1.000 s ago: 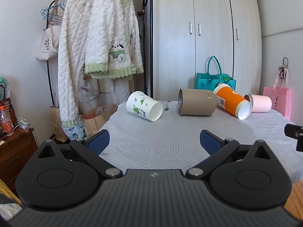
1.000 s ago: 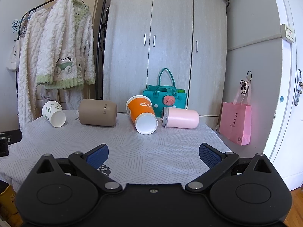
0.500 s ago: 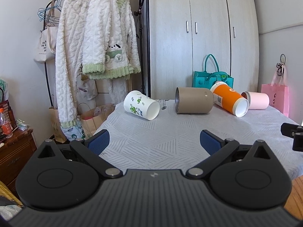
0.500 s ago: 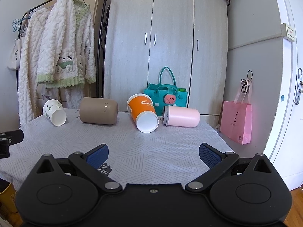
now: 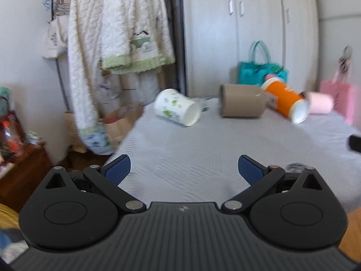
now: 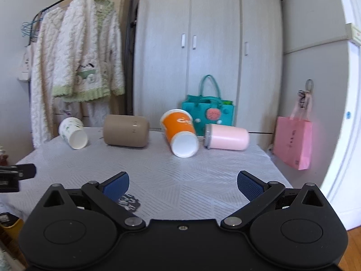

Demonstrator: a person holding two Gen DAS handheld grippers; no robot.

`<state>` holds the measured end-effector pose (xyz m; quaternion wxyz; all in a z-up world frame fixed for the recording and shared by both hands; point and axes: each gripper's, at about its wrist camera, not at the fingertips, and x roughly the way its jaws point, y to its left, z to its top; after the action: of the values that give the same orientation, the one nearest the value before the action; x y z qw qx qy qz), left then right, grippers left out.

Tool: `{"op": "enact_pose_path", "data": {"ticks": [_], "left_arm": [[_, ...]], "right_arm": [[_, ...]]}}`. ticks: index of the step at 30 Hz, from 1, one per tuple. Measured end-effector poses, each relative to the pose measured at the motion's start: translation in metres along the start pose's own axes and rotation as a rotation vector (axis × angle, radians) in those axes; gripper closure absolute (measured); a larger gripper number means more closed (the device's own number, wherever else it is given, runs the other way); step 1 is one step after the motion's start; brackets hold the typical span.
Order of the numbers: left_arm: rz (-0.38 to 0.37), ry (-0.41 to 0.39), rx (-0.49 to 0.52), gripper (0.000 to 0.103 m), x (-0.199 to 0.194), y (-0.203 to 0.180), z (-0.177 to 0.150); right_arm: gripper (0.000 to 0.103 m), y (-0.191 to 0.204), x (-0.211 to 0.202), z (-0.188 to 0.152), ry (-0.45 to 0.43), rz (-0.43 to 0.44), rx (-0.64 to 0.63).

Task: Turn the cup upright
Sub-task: 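Move the right tool toward the white leaf-print paper cup lying on its side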

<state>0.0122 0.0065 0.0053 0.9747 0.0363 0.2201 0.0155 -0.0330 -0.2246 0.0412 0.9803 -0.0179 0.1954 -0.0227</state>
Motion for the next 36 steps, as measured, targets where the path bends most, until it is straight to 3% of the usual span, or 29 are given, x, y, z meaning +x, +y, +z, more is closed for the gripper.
{"op": "enact_pose_path", "data": {"ticks": [2,4,12,19,28,31,36], "left_arm": [[0.043,0.013,0.050,0.000,0.003,-0.001,0.007],[0.037,0.013,0.095,0.000,0.004,0.002,0.014],[-0.129,0.047,0.114,0.000,0.010,0.024,0.047],[-0.065,0.014,0.193,0.000,0.031,0.023,0.062],[-0.135,0.061,0.140,0.000,0.074,0.045,0.069],[-0.198,0.086,0.111,0.000,0.089,0.056,0.070],[-0.230,0.088,0.094,0.000,0.109,0.073,0.071]], "right_arm": [[0.000,-0.003,0.000,0.009,0.023,0.075,-0.011],[0.000,-0.006,0.002,0.020,0.056,0.143,-0.018],[0.000,0.000,0.018,0.061,0.165,0.384,-0.027],[0.000,0.020,0.040,0.079,0.237,0.541,-0.079],[0.000,0.059,0.071,0.091,0.233,0.526,-0.241],[0.000,0.071,0.085,0.093,0.217,0.553,-0.288],[0.000,0.089,0.107,0.099,0.212,0.601,-0.352]]}}
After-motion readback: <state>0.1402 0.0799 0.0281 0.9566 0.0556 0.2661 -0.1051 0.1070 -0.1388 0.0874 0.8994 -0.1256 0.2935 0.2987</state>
